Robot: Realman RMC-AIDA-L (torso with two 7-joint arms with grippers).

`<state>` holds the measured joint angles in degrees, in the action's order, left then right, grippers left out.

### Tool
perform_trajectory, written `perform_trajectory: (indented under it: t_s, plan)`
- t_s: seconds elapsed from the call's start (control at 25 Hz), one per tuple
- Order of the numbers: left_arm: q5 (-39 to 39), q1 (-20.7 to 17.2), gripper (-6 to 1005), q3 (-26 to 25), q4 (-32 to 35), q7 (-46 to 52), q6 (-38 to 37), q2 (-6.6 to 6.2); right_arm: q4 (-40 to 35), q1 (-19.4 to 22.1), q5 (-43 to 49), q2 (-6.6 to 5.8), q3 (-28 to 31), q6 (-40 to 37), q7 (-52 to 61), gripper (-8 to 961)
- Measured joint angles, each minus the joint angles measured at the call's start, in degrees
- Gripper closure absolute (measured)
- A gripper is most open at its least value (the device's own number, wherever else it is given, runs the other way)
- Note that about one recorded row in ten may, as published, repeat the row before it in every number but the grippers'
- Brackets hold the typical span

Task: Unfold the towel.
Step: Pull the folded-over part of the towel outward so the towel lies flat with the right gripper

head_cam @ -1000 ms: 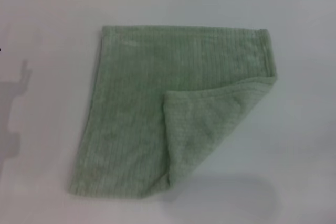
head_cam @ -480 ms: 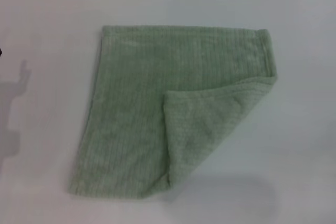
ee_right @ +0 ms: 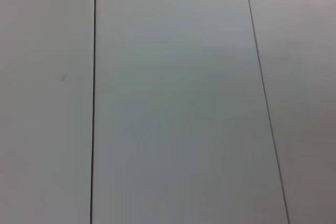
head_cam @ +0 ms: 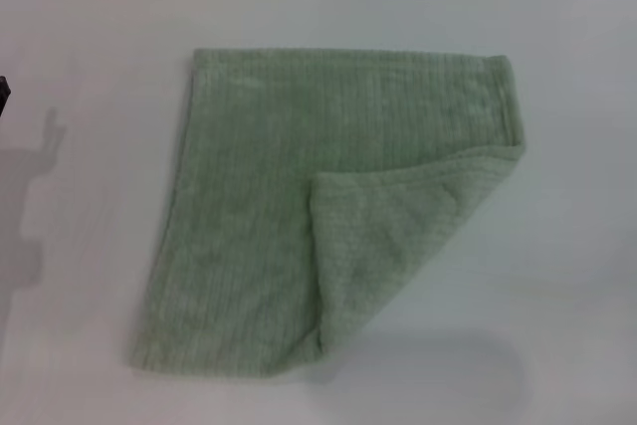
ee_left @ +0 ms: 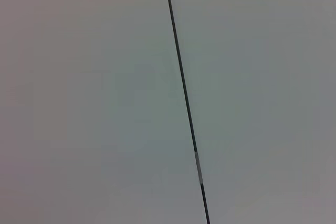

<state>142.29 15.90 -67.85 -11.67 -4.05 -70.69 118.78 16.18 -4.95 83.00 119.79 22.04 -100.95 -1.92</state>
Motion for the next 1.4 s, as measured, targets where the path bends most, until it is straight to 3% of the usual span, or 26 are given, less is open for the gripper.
perform_trajectory:
  t_s: [1.4]
  plan:
    - [0.3, -0.7, 257, 1.4, -1.8, 0.4, -1.6, 0.30, -0.4, -1.9, 0.3, -0.18, -0.2, 0.6, 0.2, 148]
